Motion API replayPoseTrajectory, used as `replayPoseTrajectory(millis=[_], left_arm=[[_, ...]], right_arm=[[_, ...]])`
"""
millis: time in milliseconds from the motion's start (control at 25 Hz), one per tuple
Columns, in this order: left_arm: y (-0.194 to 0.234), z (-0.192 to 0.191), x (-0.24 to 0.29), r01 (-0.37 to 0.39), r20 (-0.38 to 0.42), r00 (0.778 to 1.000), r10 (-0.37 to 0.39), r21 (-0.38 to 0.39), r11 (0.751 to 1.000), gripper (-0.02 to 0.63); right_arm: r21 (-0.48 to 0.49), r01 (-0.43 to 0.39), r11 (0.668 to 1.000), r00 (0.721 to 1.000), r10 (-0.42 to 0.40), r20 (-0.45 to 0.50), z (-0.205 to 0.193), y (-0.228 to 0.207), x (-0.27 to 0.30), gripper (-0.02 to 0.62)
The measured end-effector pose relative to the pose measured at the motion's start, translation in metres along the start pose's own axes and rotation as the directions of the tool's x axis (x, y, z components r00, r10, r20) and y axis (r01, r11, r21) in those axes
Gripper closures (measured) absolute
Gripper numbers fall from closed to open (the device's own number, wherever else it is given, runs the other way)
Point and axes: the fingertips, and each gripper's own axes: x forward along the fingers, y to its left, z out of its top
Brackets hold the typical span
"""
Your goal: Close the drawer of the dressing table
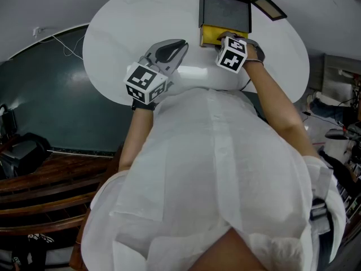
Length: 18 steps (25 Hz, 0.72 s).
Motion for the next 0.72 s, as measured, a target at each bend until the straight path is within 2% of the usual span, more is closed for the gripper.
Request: replayPoseTrajectory(millis=[120,400,560,720], left_arm=[[0.002,0.0,0.001,-0.002,0.002,1.0,0.002,-0.001,1.0,0.569],[0.006,0.002,0.002,-0.002,0.004,1.0,0.002,-0.006,1.0,0.569],[0.007,0.003,0.004,0.002,0.005,1.0,-0.002,-0.01,1.0,0.569],[0.008,0.002,0.004,0.001,0.003,1.0,-0.001,-0.01,1.0,0.569]], right_arm=[[-0.023,0.056,0.998,0.998,-0.056,-0.005,0.0,-0.008,0.0,0.428],[-0.057,0.118,0.991,0.993,-0.119,-0.023,-0.004,-0.021,-0.001,0.323],[-0.052,0.104,0.993,0.994,-0.105,-0.015,-0.005,-0.03,0.001,0.301],[-0.037,0.055,0.998,0.998,-0.056,-0.016,-0.005,-0.035,0.005,0.288]])
